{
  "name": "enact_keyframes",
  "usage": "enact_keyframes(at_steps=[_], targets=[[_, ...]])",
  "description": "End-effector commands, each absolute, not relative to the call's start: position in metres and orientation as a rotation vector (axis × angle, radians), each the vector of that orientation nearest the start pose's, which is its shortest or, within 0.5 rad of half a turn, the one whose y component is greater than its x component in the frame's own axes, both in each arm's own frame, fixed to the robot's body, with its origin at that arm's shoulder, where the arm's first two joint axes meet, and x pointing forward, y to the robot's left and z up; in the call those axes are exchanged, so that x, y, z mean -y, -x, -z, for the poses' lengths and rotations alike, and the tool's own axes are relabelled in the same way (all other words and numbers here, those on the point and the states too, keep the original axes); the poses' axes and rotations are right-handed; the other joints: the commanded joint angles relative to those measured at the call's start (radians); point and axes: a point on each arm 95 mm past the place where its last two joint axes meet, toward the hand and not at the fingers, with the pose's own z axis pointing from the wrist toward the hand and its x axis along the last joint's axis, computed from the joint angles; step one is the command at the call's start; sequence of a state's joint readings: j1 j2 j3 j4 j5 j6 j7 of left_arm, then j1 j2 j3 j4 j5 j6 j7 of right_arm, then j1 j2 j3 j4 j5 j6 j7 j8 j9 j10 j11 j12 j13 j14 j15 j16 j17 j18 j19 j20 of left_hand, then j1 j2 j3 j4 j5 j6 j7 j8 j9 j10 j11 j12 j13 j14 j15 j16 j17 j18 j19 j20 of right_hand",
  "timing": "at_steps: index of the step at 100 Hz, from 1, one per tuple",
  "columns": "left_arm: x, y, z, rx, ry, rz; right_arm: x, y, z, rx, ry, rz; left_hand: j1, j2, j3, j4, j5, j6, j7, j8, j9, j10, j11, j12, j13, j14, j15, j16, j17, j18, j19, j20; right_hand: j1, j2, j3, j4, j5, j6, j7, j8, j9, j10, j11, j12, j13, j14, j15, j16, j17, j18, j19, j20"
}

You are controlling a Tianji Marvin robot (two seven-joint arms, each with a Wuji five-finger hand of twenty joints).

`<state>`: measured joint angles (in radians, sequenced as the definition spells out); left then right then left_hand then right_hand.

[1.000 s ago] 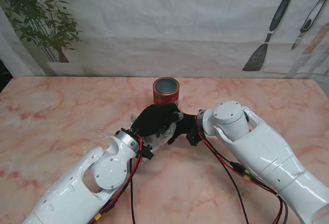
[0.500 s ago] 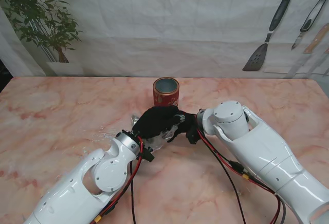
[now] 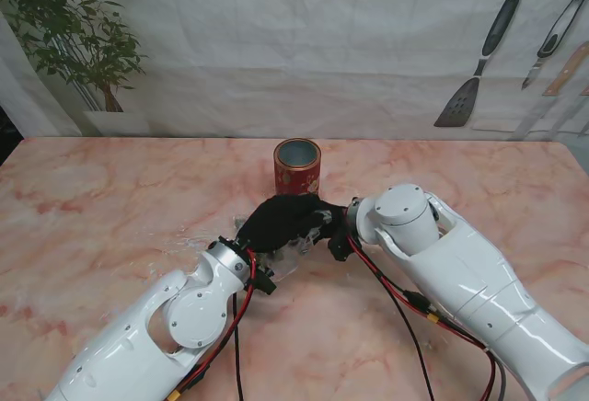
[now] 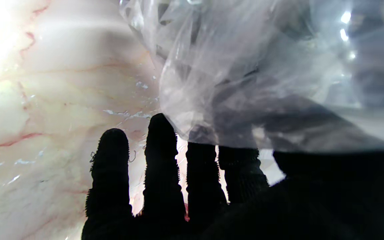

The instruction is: Insert tea bags into the tea bag box

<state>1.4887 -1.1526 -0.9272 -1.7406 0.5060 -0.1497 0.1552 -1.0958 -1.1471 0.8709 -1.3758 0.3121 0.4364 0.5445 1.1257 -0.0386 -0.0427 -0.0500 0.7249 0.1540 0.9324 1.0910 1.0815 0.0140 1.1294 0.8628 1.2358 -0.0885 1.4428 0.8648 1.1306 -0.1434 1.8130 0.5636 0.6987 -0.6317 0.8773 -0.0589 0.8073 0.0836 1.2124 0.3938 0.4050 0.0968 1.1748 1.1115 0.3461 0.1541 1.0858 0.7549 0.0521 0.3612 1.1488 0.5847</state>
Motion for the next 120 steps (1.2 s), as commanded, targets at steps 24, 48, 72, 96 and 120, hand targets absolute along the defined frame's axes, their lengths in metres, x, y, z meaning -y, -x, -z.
enact_keyframes(at_steps=[24, 48, 72, 96, 120], targets=[[0.129, -0.368, 0.26, -1.358, 1.328, 2.255, -0.099, -0.451, 0.301, 1.241, 2.096, 1.208, 0.064, 0.047, 0.016, 0.02, 0.081, 0.205, 0.138, 0.029, 0.033, 0.043, 0.068, 0.035, 0.035, 0.089, 0.044, 0.014, -0.018, -0.208, 0.241, -0.01, 0.019, 0.082, 0.066, 0.122, -0.104, 0.074, 0.019, 0.199, -0.116, 0.021, -0.026, 0.005, -0.112, 0.01, -0.044, -0.034, -0.046, 0.006, -0.024, -0.013], [0.119, -0.374, 0.258, -1.36, 1.34, 2.198, -0.091, -0.449, 0.288, 1.277, 2.104, 1.251, 0.064, 0.047, 0.017, 0.02, 0.081, 0.203, 0.139, 0.029, 0.032, 0.042, 0.067, 0.035, 0.035, 0.089, 0.044, 0.014, -0.018, -0.208, 0.241, -0.01, 0.031, 0.104, 0.069, 0.107, -0.12, 0.1, 0.011, 0.24, -0.145, 0.033, -0.066, -0.02, -0.135, 0.013, -0.086, -0.063, -0.051, 0.005, -0.033, -0.019], [0.115, -0.375, 0.257, -1.358, 1.334, 2.191, -0.085, -0.448, 0.282, 1.31, 2.121, 1.248, 0.063, 0.047, 0.016, 0.02, 0.08, 0.202, 0.14, 0.031, 0.032, 0.042, 0.067, 0.035, 0.035, 0.089, 0.044, 0.014, -0.018, -0.208, 0.241, -0.01, 0.037, 0.136, 0.053, 0.088, -0.141, 0.103, 0.009, 0.269, -0.16, 0.038, -0.073, -0.029, -0.146, 0.012, -0.096, -0.074, -0.049, -0.001, -0.032, -0.021], [0.109, -0.374, 0.258, -1.333, 1.345, 2.183, -0.078, -0.449, 0.281, 1.287, 2.115, 1.263, 0.064, 0.046, 0.017, 0.02, 0.081, 0.203, 0.139, 0.031, 0.033, 0.043, 0.067, 0.035, 0.035, 0.089, 0.044, 0.014, -0.018, -0.208, 0.241, -0.01, 0.056, 0.137, 0.054, 0.063, -0.145, 0.125, -0.001, 0.274, -0.169, 0.046, -0.078, -0.034, -0.157, 0.018, -0.102, -0.081, -0.056, -0.005, -0.037, -0.023], [0.104, -0.374, 0.257, -1.309, 1.352, 2.176, -0.075, -0.448, 0.27, 1.291, 2.079, 1.338, 0.063, 0.046, 0.017, 0.02, 0.081, 0.203, 0.138, 0.031, 0.033, 0.043, 0.067, 0.035, 0.035, 0.089, 0.044, 0.014, -0.018, -0.208, 0.241, -0.01, 0.064, 0.155, 0.053, 0.043, -0.159, 0.153, -0.001, 0.315, -0.19, 0.063, -0.093, -0.039, -0.184, 0.025, -0.112, -0.089, -0.083, -0.018, -0.053, -0.03]])
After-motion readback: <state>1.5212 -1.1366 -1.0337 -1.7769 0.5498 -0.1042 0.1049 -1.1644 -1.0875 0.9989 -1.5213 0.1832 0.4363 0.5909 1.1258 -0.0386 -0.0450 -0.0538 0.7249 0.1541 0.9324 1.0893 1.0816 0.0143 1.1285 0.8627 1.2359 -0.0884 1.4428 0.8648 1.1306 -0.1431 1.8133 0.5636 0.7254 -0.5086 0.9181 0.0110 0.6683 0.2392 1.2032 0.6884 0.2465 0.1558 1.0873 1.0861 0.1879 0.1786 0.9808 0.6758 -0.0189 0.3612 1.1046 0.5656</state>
